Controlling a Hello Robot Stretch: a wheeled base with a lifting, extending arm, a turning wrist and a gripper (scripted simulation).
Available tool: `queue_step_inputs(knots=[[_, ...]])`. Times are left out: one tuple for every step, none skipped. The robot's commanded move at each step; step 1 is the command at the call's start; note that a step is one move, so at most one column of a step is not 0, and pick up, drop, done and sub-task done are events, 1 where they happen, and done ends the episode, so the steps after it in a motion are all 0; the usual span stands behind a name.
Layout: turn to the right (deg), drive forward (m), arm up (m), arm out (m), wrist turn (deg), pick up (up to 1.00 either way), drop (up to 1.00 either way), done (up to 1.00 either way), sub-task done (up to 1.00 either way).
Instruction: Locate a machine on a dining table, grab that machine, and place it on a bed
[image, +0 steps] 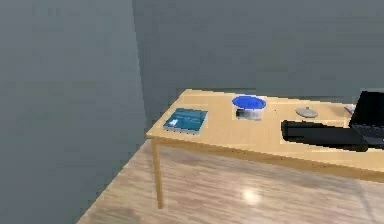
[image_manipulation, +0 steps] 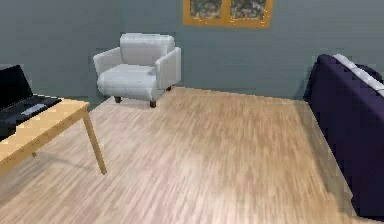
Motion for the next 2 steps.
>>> queue_step_inputs(knots=[[0.0, 0.20, 0.00, 0.00, 0.0, 0.00, 0.00, 0.00, 0.00], [45.0, 0.00, 0.00, 0.00, 0.0, 0.00, 0.00, 0.00, 0.00]])
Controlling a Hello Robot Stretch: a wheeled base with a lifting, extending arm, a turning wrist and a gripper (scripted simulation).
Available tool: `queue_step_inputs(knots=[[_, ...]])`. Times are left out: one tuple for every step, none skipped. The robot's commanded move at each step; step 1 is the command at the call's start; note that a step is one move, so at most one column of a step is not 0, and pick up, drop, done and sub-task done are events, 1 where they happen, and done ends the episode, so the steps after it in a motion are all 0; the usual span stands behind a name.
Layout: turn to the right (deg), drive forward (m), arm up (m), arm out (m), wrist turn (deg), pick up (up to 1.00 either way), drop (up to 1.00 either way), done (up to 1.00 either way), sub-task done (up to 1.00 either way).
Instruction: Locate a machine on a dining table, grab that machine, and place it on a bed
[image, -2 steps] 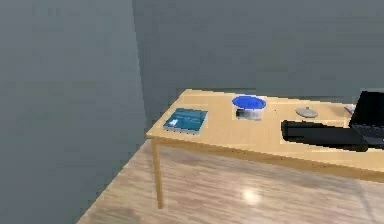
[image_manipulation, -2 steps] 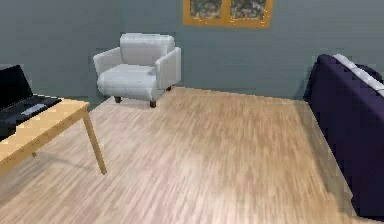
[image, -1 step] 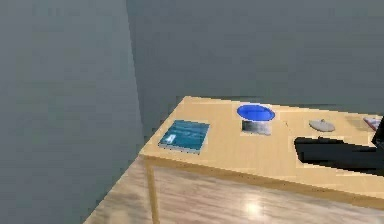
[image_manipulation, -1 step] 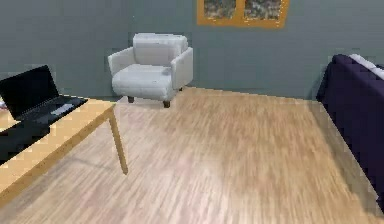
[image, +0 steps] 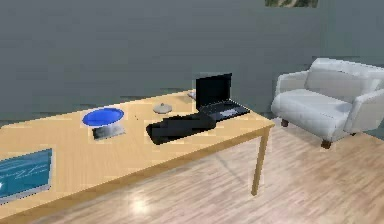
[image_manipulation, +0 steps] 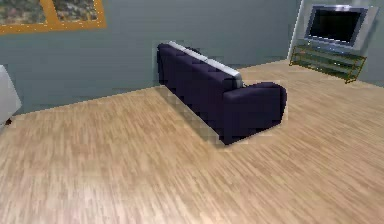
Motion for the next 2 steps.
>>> queue_step_inputs(knots=[[6.0, 0.00, 0.00, 0.00, 0.0, 0.00, 0.00, 0.00, 0.00], [0.0, 0.25, 0.00, 0.00, 0.0, 0.00, 0.00, 0.00, 0.00]])
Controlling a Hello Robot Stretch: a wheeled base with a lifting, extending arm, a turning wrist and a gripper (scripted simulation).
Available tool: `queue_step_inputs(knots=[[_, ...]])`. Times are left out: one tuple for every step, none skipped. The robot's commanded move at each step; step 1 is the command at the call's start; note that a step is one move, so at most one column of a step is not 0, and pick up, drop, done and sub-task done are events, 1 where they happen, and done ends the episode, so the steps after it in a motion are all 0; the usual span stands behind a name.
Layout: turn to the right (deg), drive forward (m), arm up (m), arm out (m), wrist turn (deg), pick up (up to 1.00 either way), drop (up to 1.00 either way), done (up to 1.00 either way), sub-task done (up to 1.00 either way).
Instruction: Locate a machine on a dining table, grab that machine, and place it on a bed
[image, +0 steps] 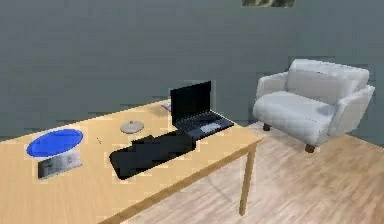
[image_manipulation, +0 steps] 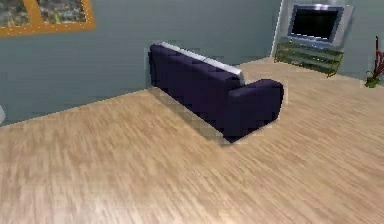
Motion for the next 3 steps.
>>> queue_step_inputs(knots=[[-45.0, 0.00, 0.00, 0.00, 0.0, 0.00, 0.00, 0.00, 0.00], [-36.0, 0.00, 0.00, 0.00, 0.0, 0.00, 0.00, 0.00, 0.00], [45.0, 0.00, 0.00, 0.00, 0.0, 0.00, 0.00, 0.00, 0.00]])
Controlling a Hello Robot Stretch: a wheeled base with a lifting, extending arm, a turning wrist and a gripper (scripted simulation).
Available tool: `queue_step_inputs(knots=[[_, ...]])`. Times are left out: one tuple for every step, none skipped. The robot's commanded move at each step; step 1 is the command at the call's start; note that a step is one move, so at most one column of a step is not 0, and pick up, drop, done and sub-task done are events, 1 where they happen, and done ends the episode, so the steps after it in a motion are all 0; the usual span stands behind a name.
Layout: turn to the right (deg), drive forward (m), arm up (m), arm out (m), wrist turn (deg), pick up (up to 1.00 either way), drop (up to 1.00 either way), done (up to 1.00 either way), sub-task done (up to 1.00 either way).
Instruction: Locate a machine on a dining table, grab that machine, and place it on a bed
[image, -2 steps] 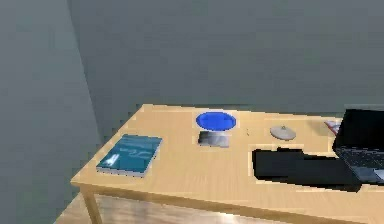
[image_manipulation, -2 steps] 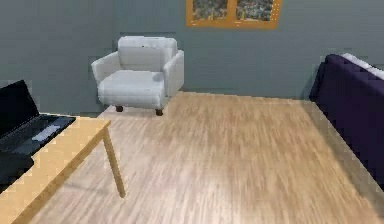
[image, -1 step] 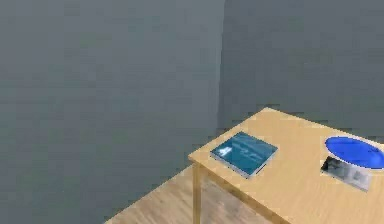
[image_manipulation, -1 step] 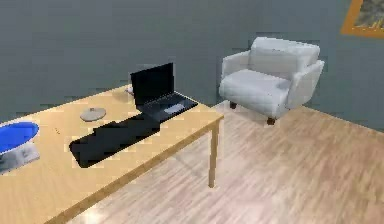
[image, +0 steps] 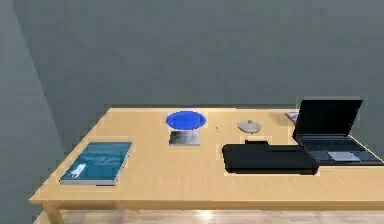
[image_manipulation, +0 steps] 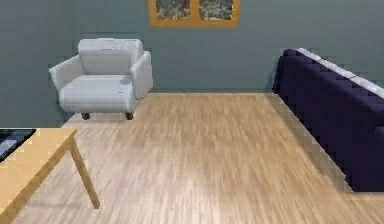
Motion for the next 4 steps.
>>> queue_step_inputs(knots=[[18.0, 0.00, 0.00, 0.00, 0.0, 0.00, 0.00, 0.00, 0.00], [0.0, 0.45, 0.00, 0.00, 0.0, 0.00, 0.00, 0.00, 0.00], [-45.0, 0.00, 0.00, 0.00, 0.0, 0.00, 0.00, 0.00, 0.00], [-9.0, 0.00, 0.00, 0.00, 0.0, 0.00, 0.00, 0.00, 0.00]])
